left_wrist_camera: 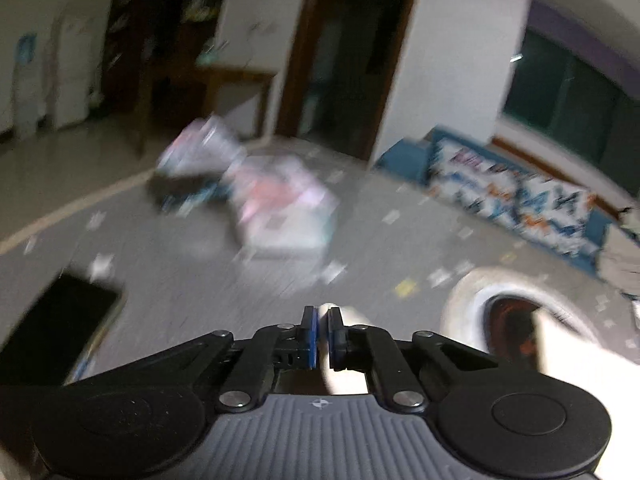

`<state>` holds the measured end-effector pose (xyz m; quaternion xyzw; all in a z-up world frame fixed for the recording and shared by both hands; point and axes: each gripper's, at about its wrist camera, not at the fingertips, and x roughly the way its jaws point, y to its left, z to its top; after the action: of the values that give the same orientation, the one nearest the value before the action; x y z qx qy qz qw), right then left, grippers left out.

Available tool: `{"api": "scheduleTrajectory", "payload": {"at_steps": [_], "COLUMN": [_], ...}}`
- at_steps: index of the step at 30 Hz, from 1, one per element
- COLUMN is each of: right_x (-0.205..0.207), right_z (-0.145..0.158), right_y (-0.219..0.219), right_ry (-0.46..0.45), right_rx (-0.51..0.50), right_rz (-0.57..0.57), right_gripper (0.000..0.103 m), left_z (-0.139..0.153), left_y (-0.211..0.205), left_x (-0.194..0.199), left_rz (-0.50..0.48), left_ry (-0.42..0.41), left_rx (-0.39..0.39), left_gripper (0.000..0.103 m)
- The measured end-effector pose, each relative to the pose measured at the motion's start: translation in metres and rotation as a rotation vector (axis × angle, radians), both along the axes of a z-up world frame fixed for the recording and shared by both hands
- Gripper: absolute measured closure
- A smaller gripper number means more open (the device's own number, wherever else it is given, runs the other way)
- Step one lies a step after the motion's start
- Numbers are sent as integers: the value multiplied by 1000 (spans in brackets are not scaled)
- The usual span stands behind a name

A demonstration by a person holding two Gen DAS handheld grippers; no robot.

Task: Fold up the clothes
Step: 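Lift the sweatshirt hem with the left tool while the right tool holds the body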

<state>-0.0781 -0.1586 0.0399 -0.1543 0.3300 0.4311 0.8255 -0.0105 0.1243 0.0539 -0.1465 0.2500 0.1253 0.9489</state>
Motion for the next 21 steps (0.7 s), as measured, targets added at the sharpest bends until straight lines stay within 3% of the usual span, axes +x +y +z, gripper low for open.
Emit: {"api": "scheduleTrajectory", "payload": {"at_steps": [7, 14, 16, 21], "right_x": [13, 26, 30, 29], "right_z": [12, 16, 13, 2], "right_y": [-42, -103, -121, -155], "right_ry": [-10, 12, 41, 76], "right_rx": [45, 106, 129, 139], "right_rz": [-153, -345, -406, -518], "right_gripper": [65, 64, 64, 65], "left_z": [63, 91, 89, 62], "left_y": [-62, -148, -173, -195], "left_x": [-11, -55, -64, -67], "left_rz": [-215, -526, -603, -684], "left_ry": [-175, -288, -294, -211], "left_rx": [19, -15, -22, 12], "left_gripper": [98, 98, 98, 97]}}
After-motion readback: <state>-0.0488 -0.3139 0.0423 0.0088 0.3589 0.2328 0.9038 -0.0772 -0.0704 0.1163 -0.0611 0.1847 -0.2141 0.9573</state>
